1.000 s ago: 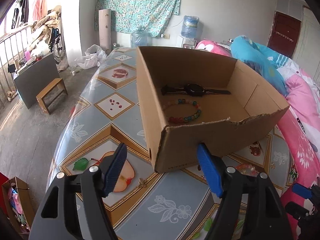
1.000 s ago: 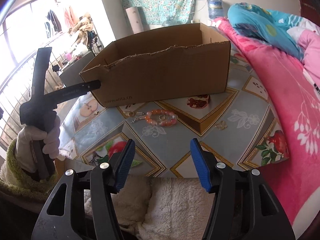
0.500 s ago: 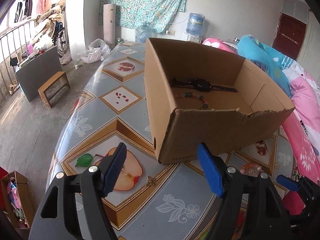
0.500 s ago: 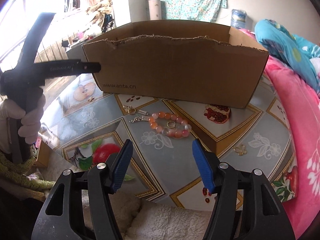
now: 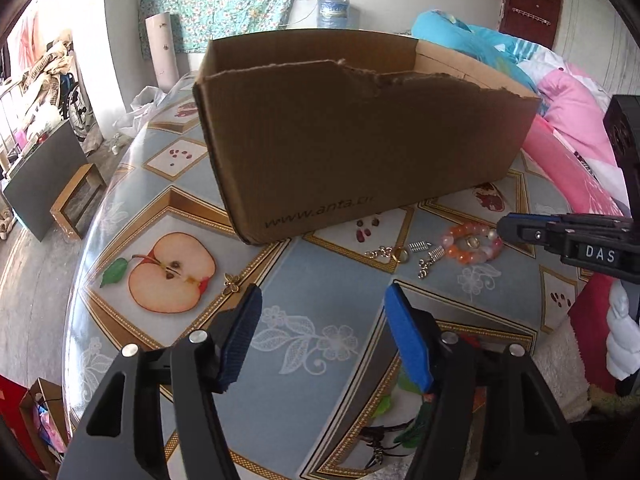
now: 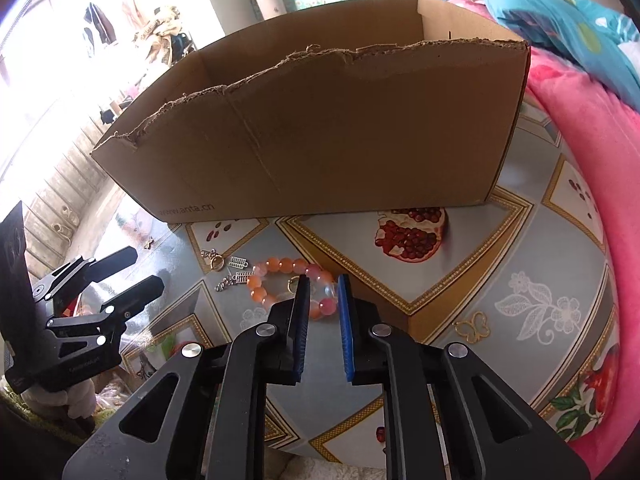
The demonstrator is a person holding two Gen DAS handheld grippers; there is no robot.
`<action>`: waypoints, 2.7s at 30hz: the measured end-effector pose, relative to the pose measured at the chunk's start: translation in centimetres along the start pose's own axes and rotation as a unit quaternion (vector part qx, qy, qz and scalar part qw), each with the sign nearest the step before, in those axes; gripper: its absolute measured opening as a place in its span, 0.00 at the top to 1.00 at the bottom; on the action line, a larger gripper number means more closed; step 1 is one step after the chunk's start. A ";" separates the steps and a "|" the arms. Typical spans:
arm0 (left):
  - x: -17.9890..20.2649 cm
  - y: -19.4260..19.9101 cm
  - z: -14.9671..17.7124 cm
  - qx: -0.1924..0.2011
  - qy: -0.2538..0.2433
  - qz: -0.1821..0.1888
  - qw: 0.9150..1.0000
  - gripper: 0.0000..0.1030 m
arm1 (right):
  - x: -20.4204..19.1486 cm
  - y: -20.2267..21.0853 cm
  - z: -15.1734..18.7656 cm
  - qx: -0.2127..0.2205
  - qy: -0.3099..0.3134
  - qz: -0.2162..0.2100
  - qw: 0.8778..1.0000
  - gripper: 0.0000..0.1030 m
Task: Organize jewelry
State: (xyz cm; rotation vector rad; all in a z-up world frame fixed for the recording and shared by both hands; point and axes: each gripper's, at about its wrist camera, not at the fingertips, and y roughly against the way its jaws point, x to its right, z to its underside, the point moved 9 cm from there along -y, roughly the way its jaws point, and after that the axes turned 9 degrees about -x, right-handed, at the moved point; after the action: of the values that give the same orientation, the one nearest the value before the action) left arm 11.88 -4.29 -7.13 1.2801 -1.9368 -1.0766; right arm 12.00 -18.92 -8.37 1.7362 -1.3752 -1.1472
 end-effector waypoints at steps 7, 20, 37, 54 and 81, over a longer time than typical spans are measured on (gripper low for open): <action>1.1 -0.4 0.1 -0.004 -0.022 0.019 1.000 0.47 | -0.4 -2.0 -0.2 -0.028 0.001 0.017 0.999 0.92; 0.6 -0.4 0.2 -0.002 -0.013 0.034 0.999 0.49 | -4.7 0.7 -4.0 0.004 -0.006 -0.079 0.997 0.93; -1.6 0.0 0.0 0.008 0.018 0.016 1.000 0.52 | 2.4 1.0 -4.6 0.035 -0.058 -0.022 0.997 0.93; -6.5 -2.1 -1.3 -0.018 0.055 -0.009 0.998 0.68 | 5.4 1.9 -3.6 0.042 -0.075 0.012 0.996 0.87; -0.2 -0.4 -0.1 -0.025 0.000 0.035 0.999 0.71 | -0.2 3.6 1.3 0.042 0.009 -0.024 0.999 0.63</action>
State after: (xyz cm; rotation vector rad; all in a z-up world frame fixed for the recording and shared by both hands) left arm 12.28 -4.20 -7.44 1.1759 -1.9282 -1.0824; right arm 9.31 -19.60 -5.72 1.8429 -1.3955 -1.1121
